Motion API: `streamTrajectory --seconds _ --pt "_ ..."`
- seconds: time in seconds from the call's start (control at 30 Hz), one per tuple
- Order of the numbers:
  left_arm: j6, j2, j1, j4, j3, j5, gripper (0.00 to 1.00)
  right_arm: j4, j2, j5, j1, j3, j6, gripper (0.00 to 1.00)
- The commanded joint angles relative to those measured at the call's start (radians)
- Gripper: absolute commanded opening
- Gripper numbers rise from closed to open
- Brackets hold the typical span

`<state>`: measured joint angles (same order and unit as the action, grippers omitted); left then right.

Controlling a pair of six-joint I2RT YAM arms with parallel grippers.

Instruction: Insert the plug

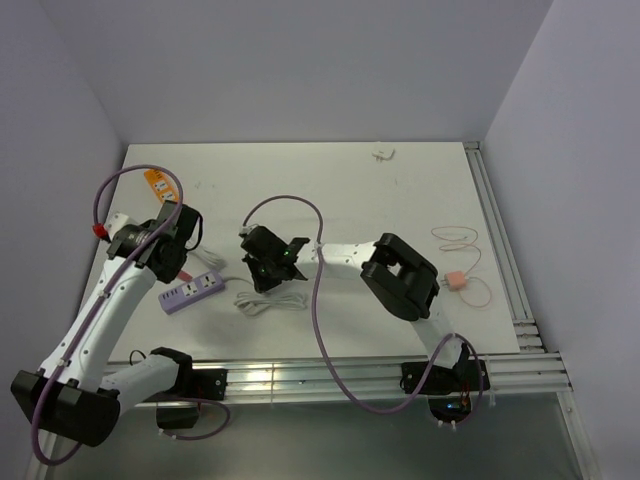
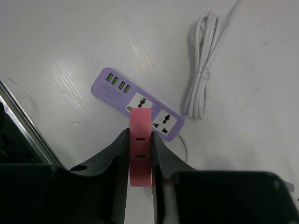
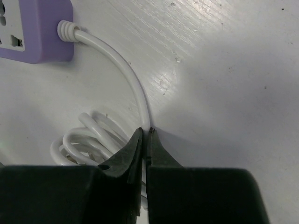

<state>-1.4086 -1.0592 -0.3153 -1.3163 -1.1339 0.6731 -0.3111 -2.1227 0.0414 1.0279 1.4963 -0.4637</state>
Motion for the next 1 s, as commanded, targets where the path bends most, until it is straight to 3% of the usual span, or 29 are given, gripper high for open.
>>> streamTrajectory --seconds 0.0,0.17,0.27,0.3,0.47,0.7,0.97 --pt "0.053 -0.019 0.004 0.103 0.02 -0.049 0.0 0.03 0.049 0.012 -0.005 -0.056 -0.015 0.03" --pt "0.063 -0.044 0.004 0.103 0.039 -0.024 0.0 0.107 0.121 0.115 -0.006 -0.103 0.037 0.4" --pt "-0.08 -0.059 0.004 -0.004 0.023 -0.01 0.0 0.08 0.159 0.135 -0.012 -0.064 0.049 0.52" --pt "-0.19 -0.062 0.004 -0.055 0.017 -0.015 0.0 0.07 0.167 0.138 -0.014 -0.053 0.048 0.54" --pt "-0.23 -0.041 0.005 -0.023 0.049 -0.056 0.0 0.037 0.273 0.14 -0.034 -0.03 0.022 0.56" --pt "-0.302 -0.093 0.01 -0.057 0.098 -0.003 0.0 -0.019 0.473 0.083 -0.084 -0.097 0.02 0.56" --pt "-0.287 -0.194 0.113 -0.057 0.089 0.025 0.0 -0.006 0.613 0.069 -0.129 -0.249 0.028 0.55"
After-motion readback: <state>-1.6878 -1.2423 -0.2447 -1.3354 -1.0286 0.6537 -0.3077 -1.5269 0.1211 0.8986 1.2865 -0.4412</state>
